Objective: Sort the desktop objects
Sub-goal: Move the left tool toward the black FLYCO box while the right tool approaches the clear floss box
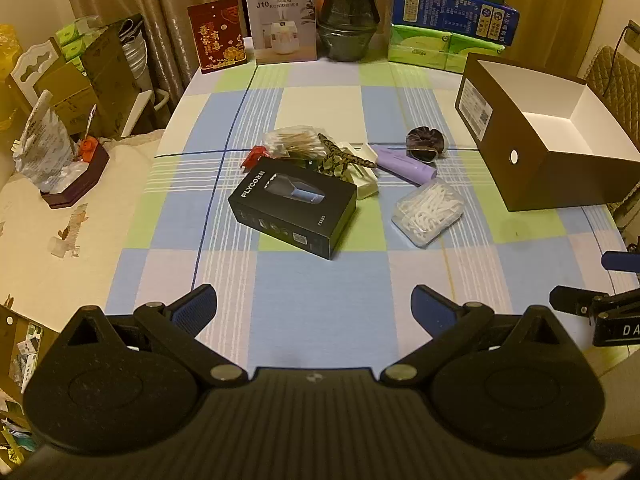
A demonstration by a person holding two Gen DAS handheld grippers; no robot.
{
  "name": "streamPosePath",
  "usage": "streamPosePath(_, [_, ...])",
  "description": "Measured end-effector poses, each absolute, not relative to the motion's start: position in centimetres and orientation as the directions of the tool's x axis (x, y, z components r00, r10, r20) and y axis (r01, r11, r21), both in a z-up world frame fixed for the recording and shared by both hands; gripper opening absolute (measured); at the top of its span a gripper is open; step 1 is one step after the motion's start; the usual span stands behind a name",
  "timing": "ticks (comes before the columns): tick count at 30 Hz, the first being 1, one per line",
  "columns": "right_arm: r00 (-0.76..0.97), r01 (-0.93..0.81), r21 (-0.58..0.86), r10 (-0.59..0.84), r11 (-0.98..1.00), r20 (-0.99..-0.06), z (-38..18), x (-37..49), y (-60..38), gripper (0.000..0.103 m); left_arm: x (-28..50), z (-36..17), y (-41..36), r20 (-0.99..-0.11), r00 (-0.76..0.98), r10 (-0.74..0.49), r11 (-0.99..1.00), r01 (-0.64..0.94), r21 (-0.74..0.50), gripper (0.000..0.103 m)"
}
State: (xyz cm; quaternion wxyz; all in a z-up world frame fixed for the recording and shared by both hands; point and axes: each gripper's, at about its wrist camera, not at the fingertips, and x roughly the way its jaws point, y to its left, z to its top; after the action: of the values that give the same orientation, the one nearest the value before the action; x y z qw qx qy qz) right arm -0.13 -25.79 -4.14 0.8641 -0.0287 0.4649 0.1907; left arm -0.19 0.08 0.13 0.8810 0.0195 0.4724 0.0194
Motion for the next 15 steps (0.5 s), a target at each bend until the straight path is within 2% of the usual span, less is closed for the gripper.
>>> streamPosePath(15, [0.502, -0.345, 0.124, 0.295, 0.930, -0.813, -4.06, -0.41, -26.32, 0.101, -0.01, -0.01, -0.41, -0.833, 0.552, 0.036, 0.999, 0.006, 0.047, 0.102])
